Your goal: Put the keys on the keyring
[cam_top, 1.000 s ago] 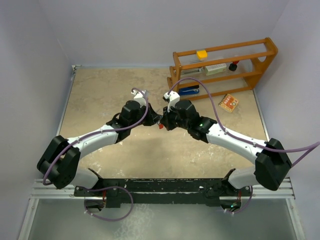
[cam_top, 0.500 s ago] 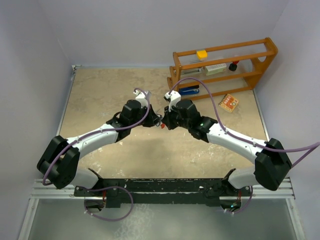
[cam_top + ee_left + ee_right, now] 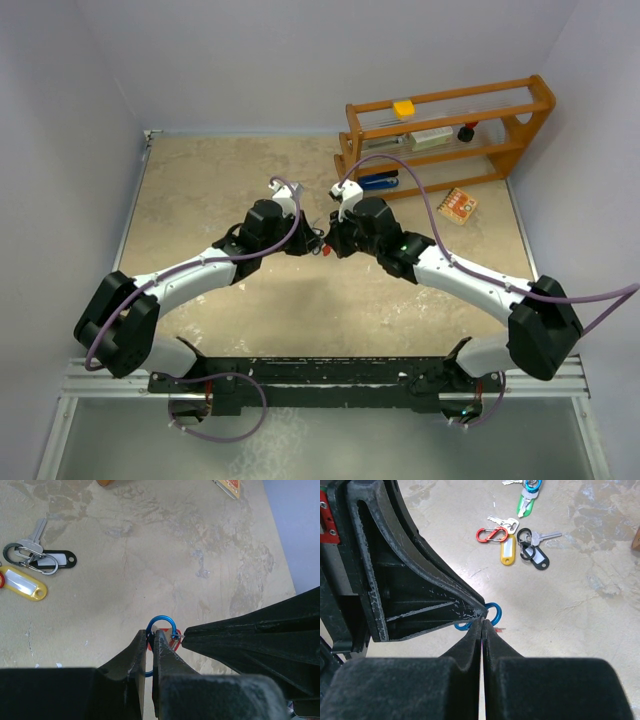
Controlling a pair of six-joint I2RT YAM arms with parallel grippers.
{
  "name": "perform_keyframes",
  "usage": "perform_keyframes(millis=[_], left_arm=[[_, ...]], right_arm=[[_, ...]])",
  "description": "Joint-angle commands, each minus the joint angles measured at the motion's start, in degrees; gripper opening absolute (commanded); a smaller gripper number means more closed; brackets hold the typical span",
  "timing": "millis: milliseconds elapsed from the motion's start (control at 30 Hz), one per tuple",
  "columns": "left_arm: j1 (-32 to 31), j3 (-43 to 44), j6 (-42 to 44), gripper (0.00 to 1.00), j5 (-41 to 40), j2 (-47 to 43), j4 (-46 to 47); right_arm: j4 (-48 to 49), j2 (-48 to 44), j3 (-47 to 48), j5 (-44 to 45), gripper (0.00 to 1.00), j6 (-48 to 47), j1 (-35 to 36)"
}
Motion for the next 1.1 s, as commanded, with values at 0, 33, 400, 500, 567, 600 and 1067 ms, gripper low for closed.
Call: perform_keyframes(millis=[0, 33, 400, 500, 567, 600, 1067], left_arm=[[0.3, 2.9, 1.1, 0.00, 1.5, -0.6, 1.9], [0.3, 2.9, 1.1, 0.00, 1.5, -0.6, 1.9], [0.3, 3.9, 1.0, 0.00, 1.4, -0.5, 1.7], [0.3, 4.1, 1.1, 0.00, 1.6, -0.5, 1.3], [0.3, 4.2, 1.2, 0.00, 1.8, -0.4, 1.1], [0.3, 4.3, 1.3, 0.00, 2.0, -0.4, 0.9], [0.3, 3.9, 1.8, 0.00, 2.9, -0.6, 0.2]], right_arm=[[2.3, 0.1, -0.4, -0.1, 0.00, -0.7, -0.4], [2.3, 0.1, -0.4, -0.1, 0.00, -0.6, -0.4], [2.2, 0.7, -0.4, -1.0, 0.00, -0.7, -0.7], [2.2, 0.5, -0.4, -0.8, 0.00, -0.7, -0.9], [2.3, 0.3, -0.6, -0.6, 0.00, -0.6, -1.0], [2.3, 0.2, -0.6, -0.4, 0.00, -0.6, -1.0], [2.1, 0.0, -0.9, 0.4, 0.00, -1.3, -2.1]])
